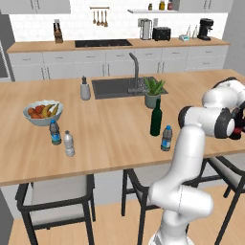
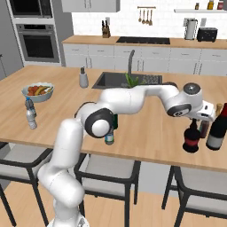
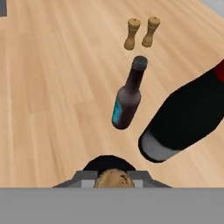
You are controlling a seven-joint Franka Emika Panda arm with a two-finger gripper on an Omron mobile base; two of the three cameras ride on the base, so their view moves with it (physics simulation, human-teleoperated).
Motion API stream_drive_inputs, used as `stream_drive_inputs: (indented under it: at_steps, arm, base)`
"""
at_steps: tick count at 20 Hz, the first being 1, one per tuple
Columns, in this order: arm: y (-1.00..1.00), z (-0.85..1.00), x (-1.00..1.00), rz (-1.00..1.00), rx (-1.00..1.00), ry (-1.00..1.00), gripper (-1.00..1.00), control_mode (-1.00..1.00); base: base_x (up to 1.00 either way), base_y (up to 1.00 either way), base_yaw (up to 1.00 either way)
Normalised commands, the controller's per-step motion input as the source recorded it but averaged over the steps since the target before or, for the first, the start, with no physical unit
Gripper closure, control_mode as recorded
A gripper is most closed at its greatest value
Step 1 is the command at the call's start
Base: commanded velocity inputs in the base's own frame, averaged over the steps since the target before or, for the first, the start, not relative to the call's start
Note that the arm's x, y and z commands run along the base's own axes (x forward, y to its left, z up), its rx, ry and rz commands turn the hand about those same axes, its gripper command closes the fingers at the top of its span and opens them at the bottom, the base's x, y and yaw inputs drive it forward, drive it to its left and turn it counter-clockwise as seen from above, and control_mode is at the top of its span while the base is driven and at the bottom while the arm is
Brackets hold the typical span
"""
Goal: Move the plastic bottles in the middle to the plastics group, and the glass bottles in the middle to the glass group.
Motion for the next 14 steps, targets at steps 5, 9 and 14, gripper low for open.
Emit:
stream_drive_inputs:
  at_steps: [5,9,14]
  arm:
    - [-0.07,-0.09,0.0,0.0,0.0,0.01,-1.0,-1.0]
    - [0.01,0.32,-0.03,0.02,0.04,-0.04,-1.0,-1.0]
    - [0.29,0.81,-0.1,0.02,-0.02,-0.16,-1.0,-1.0]
  base:
    - [0.0,0.0,0.0]
    - [0.0,0.0,0.0]
    - [0.0,0.0,0.0]
